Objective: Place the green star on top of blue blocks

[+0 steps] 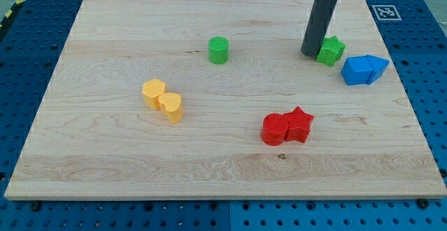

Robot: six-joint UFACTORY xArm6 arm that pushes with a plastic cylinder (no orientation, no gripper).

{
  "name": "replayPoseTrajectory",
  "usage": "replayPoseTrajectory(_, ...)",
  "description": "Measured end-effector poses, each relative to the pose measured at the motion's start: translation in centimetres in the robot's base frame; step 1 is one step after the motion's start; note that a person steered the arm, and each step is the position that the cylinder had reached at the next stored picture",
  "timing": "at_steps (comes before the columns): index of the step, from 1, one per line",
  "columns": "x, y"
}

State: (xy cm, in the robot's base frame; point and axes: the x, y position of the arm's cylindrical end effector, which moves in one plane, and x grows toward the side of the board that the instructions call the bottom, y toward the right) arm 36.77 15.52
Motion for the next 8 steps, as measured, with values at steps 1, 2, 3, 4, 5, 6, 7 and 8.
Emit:
replayPoseTrajectory(1,0.6,0.5)
replayPoseTrajectory(2,0.6,1.3)
replayPoseTrajectory(3,0.6,2.6)
replayPoseTrajectory(4,0.6,4.1)
replayPoseTrajectory(5,0.6,5.5)
replayPoseTrajectory(6,0.8,4.2)
replayPoseTrajectory(7,0.8,-0.2)
replayPoseTrajectory(8,3.1,-3.2)
